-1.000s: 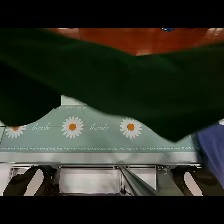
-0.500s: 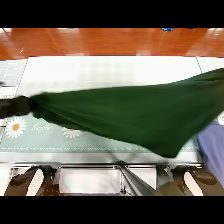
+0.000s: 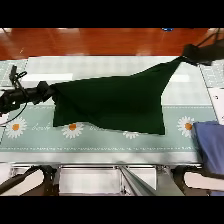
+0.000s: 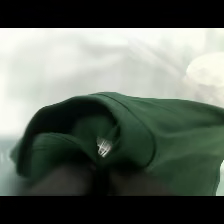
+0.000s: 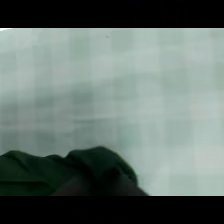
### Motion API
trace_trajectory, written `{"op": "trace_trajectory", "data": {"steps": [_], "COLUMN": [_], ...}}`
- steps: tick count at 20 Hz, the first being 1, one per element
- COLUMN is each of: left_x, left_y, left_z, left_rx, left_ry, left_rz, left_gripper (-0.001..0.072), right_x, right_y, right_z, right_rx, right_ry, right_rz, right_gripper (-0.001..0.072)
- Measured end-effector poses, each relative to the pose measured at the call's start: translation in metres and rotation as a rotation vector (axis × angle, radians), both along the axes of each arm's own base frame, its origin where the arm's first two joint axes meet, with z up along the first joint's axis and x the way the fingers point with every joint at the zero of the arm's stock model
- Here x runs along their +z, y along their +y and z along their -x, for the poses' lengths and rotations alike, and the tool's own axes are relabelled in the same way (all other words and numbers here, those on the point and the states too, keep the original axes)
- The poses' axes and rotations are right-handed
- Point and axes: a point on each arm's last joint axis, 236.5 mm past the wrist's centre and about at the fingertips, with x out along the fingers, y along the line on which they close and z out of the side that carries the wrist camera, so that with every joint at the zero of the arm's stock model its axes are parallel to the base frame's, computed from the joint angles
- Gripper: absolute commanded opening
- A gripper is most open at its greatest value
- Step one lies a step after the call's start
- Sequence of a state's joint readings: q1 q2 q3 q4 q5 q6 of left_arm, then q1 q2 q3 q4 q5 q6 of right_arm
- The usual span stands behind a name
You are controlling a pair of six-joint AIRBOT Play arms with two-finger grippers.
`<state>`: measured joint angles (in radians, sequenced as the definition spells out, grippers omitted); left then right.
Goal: Fold the shirts.
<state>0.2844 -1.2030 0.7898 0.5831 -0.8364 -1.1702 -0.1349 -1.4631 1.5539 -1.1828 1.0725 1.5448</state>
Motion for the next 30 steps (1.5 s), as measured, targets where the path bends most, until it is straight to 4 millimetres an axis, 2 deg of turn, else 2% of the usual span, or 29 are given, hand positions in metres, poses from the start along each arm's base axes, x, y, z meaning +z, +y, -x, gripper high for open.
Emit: {"op": "trace_trajectory", "data": {"steps": [3, 5, 7, 9, 10, 12, 14, 15, 16, 19, 23, 30], "left_x": [-0.014, -0.009, 0.007, 0.013, 0.01, -0.008, -0.034, -0.045, -0.056, -0.076, -0.078, -0.06], "left_y": [0.013, 0.043, 0.077, 0.103, 0.108, 0.097, 0.078, 0.066, 0.058, 0.043, 0.038, 0.042], "left_z": [-0.024, -0.035, -0.035, -0.023, -0.013, 0.015, 0.039, 0.048, 0.055, 0.065, 0.067, 0.047], "left_rx": [-0.022, -0.006, 0.021, 0.038, 0.036, 0.0, -0.041, -0.072, -0.095, -0.148, -0.178, -0.172], "left_ry": [0.042, 0.052, 0.051, 0.076, 0.105, 0.198, 0.282, 0.31, 0.328, 0.345, 0.345, 0.319], "left_rz": [0.02, 0.011, 0.023, 0.049, 0.072, 0.157, 0.22, 0.243, 0.251, 0.241, 0.242, 0.233], "left_gripper": [0.0509, 0.0509, 0.0508, 0.0508, 0.0508, 0.0508, 0.0508, 0.0508, 0.0475, 0.0475, 0.0475, 0.0474], "right_x": [-0.029, -0.033, -0.035, -0.039, -0.046, -0.064, -0.09, -0.101, -0.115, -0.146, -0.167, -0.173], "right_y": [0.009, -0.005, -0.031, -0.064, -0.079, -0.096, -0.101, -0.098, -0.093, -0.077, -0.063, -0.055], "right_z": [-0.031, -0.036, -0.023, 0.003, 0.021, 0.059, 0.095, 0.109, 0.125, 0.161, 0.185, 0.193], "right_rx": [-0.009, -0.035, -0.06, -0.087, -0.102, -0.142, -0.182, -0.194, -0.199, -0.192, -0.172, -0.154], "right_ry": [0.032, 0.049, 0.101, 0.172, 0.22, 0.3, 0.356, 0.367, 0.39, 0.436, 0.475, 0.481], "right_rz": [-0.107, -0.14, -0.153, -0.126, -0.11, -0.11, -0.118, -0.13, -0.139, -0.165, -0.192, -0.209], "right_gripper": [0.041, 0.041, 0.0409, 0.0409, 0.0409, 0.0409, 0.0409, 0.0409, 0.041, 0.0409, 0.0409, 0.0409]}}
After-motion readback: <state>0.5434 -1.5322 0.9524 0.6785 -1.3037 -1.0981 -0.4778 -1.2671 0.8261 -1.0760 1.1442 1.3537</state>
